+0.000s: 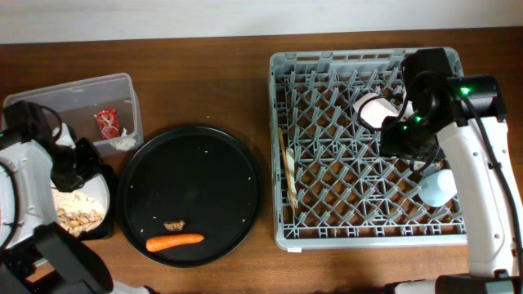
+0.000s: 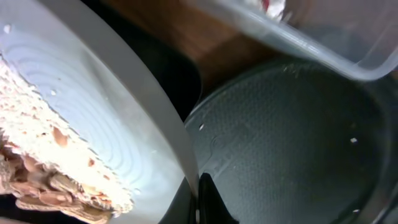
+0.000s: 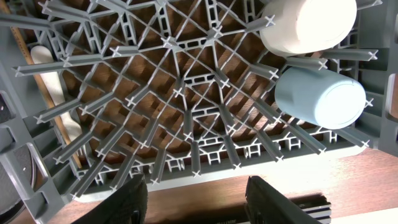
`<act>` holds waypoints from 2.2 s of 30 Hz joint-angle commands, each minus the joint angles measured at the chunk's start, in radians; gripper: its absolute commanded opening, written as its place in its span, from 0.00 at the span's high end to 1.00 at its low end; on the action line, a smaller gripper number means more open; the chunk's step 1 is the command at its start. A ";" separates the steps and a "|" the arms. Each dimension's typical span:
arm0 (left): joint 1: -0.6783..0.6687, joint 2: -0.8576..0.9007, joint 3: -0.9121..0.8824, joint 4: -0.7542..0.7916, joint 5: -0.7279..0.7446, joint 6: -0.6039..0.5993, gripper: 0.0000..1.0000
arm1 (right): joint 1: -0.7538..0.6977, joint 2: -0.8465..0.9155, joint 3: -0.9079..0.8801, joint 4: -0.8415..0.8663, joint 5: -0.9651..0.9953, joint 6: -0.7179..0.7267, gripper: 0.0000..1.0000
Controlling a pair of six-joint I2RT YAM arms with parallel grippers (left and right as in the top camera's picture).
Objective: Sort waste into correct bins and load items into the dishwasher rack
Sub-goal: 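Tilt the plate with the left gripper to dump rice onto the black tray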
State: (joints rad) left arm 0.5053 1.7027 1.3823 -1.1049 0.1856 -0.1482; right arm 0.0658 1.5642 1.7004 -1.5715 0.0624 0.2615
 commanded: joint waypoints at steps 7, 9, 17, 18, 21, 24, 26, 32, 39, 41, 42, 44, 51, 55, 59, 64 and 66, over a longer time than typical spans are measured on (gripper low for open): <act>0.100 -0.030 0.013 0.047 0.255 0.084 1.00 | -0.002 0.002 -0.008 -0.004 -0.002 0.000 0.46; 0.127 -0.030 0.013 0.045 0.330 0.113 1.00 | -0.002 0.002 -0.008 -0.005 -0.001 0.000 0.46; 0.268 -0.030 0.013 -0.007 0.623 0.176 1.00 | -0.002 0.002 -0.008 -0.004 -0.001 0.000 0.46; 0.284 -0.030 0.013 -0.010 0.636 0.176 1.00 | -0.002 0.002 -0.008 -0.004 -0.001 0.000 0.46; 0.336 -0.030 0.013 -0.027 0.731 0.201 1.00 | -0.002 0.002 -0.008 -0.004 0.002 0.000 0.46; 0.383 -0.030 0.013 -0.034 0.800 0.218 1.00 | -0.002 0.002 -0.008 -0.004 0.002 0.000 0.45; 0.411 -0.030 0.013 -0.041 0.807 0.218 1.00 | -0.002 0.002 -0.008 -0.004 0.002 0.000 0.46; 0.467 -0.030 0.013 -0.083 0.919 0.277 1.00 | -0.002 0.002 -0.008 -0.004 0.002 0.000 0.46; 0.533 -0.031 0.013 -0.097 0.949 0.266 1.00 | -0.002 0.002 -0.008 -0.007 0.002 0.000 0.46; 0.537 -0.036 0.013 -0.095 0.988 0.339 1.00 | -0.002 0.002 -0.008 -0.007 0.002 0.000 0.45; 0.536 -0.034 0.013 -0.090 0.956 0.274 1.00 | -0.002 0.002 -0.008 -0.007 0.002 0.000 0.45; 0.539 -0.034 0.013 -0.076 0.942 0.282 1.00 | -0.002 0.002 -0.008 -0.010 0.002 0.000 0.45; 0.539 -0.026 0.013 -0.109 0.986 0.270 1.00 | -0.002 0.002 -0.008 -0.011 0.002 0.000 0.45; 0.538 -0.023 0.013 -0.114 0.991 0.286 1.00 | -0.002 0.002 -0.008 -0.012 0.002 0.000 0.45; 0.538 -0.022 0.013 -0.115 0.978 0.300 1.00 | -0.002 0.002 -0.008 -0.012 0.002 0.000 0.45; 0.442 -0.029 0.013 -0.211 0.981 0.376 1.00 | -0.002 0.002 -0.008 -0.012 0.002 0.000 0.45; 0.351 -0.040 0.013 -0.214 0.975 0.390 1.00 | -0.002 0.002 -0.008 -0.014 0.002 0.000 0.45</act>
State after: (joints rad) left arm 0.9882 1.6978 1.3842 -1.3098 1.1404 0.1722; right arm 0.0658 1.5642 1.6985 -1.5826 0.0628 0.2611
